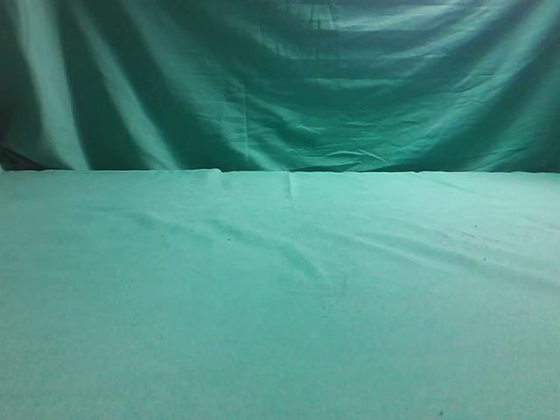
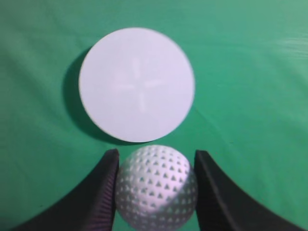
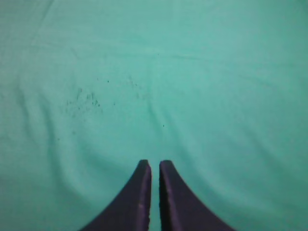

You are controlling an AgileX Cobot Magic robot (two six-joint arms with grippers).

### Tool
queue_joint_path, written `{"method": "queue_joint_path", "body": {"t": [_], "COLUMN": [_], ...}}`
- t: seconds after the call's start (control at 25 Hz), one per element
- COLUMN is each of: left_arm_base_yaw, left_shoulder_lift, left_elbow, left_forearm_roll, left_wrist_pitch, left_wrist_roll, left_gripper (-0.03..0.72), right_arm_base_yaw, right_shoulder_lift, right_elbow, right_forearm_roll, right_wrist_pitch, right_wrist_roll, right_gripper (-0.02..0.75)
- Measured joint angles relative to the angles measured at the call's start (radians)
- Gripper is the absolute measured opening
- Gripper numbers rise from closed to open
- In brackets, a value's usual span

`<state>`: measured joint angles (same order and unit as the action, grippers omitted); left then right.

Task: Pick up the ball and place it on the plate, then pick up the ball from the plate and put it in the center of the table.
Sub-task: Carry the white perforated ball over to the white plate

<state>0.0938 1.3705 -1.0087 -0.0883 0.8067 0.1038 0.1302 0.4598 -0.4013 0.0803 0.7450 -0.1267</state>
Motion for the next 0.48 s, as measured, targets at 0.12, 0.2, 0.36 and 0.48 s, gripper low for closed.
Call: {"method": "queue_joint_path", "body": {"t": [0.12,0.2,0.36,0.48], "left_arm_base_yaw": [0.029,0.029,0.031,0.031], "left_shoulder_lift": [0.05,0.089,0.148,0.181], "left_elbow": [0.0,0.0,0.0,0.0], "left_forearm_roll": [0.03,0.052,0.052,0.082], "left_wrist_pitch": [-0.004,-0.018,-0.077,-0.124], "left_wrist_roll": [0.006,0.006,0.01,0.01], "left_gripper": [0.309,0.309,0.309,0.309], "right_arm_base_yaw": [0.0,0.0,0.044,0.11], "right_shoulder_lift": [0.088,0.144,0.243,0.313], "right_elbow": [-0.061,-0.099,-0.145,-0.167], "right_forearm_roll": [0.0,0.0,0.003,0.013], "right_wrist_pitch": [0.055,0.074,0.096,0.098], "right_wrist_roll": [-0.012,-0.013,-0.013,-0.014], "right_gripper": [0.06,0.06,0.06,0.06]}}
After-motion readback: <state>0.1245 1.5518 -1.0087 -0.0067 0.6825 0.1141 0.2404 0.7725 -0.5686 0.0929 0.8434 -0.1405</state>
